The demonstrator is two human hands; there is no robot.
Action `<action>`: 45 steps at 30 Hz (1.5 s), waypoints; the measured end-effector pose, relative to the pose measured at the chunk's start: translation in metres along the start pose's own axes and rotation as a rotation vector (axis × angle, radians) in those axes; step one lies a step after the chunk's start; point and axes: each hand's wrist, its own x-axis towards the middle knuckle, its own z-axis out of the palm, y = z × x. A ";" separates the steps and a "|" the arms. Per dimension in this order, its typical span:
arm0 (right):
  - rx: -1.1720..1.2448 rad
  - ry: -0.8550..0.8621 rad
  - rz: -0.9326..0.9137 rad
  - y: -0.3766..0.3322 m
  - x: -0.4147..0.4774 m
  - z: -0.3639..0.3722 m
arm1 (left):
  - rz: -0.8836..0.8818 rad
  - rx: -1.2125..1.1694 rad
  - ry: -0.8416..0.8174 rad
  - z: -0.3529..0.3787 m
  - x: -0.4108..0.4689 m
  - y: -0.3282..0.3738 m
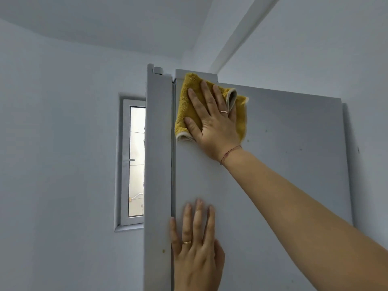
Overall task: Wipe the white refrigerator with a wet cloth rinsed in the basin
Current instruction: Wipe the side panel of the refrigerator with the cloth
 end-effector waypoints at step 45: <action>0.052 0.090 0.618 0.253 -0.069 -0.032 | 0.185 0.104 -0.141 0.008 0.020 0.050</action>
